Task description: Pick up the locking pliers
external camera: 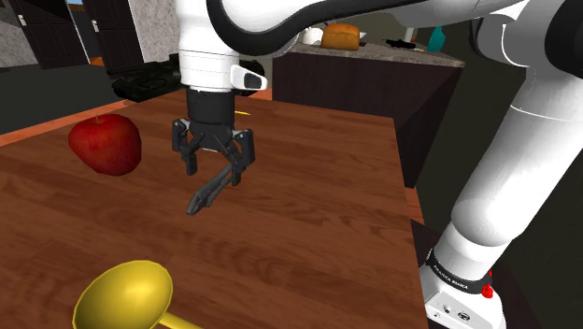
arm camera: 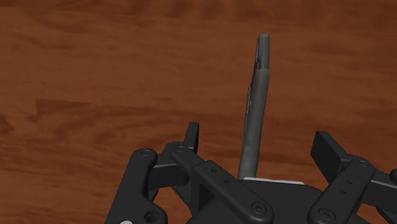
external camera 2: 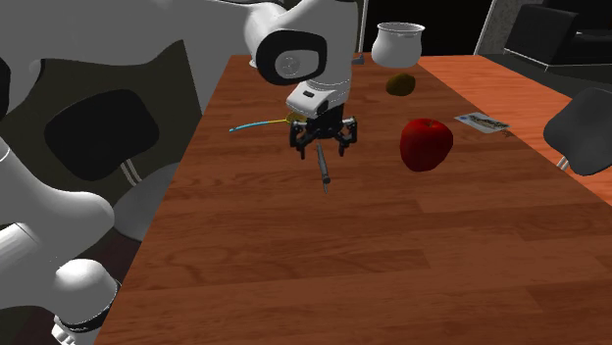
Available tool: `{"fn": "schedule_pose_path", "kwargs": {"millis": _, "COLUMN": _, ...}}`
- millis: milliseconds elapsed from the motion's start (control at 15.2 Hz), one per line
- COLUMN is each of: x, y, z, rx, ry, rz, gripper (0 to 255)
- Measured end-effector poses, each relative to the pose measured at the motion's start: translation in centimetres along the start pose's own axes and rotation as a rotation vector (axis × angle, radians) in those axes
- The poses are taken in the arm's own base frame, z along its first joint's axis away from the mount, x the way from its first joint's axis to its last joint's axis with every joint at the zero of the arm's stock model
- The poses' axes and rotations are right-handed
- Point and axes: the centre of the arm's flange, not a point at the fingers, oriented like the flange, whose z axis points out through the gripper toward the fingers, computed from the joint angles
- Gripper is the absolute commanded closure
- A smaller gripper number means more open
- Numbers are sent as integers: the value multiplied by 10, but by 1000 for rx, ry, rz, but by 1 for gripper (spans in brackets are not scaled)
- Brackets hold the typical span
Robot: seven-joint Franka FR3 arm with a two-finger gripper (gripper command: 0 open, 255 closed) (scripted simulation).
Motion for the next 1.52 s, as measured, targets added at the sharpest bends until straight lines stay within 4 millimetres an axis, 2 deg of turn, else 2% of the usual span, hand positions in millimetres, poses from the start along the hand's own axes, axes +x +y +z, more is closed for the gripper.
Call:
{"fn": "schedule_pose_path", "kwargs": {"millis": 198, "x": 3, "y": 0, "z": 12, "rx": 0, "ry": 0, "rz": 1, "gripper": 0}}
{"fn": "schedule_pose_path", "kwargs": {"millis": 264, "x": 3, "y": 0, "z": 15, "rx": 0, "ry": 0, "rz": 1, "gripper": 255}}
{"fn": "schedule_pose_path", "kwargs": {"millis": 924, "x": 3, "y": 0, "z": 17, "rx": 1, "ry": 0, "rz": 1, "gripper": 255}}
{"fn": "schedule_pose_path", "kwargs": {"millis": 1518, "x": -4, "y": 0, "z": -23, "rx": 1, "ry": 0, "rz": 1, "gripper": 255}}
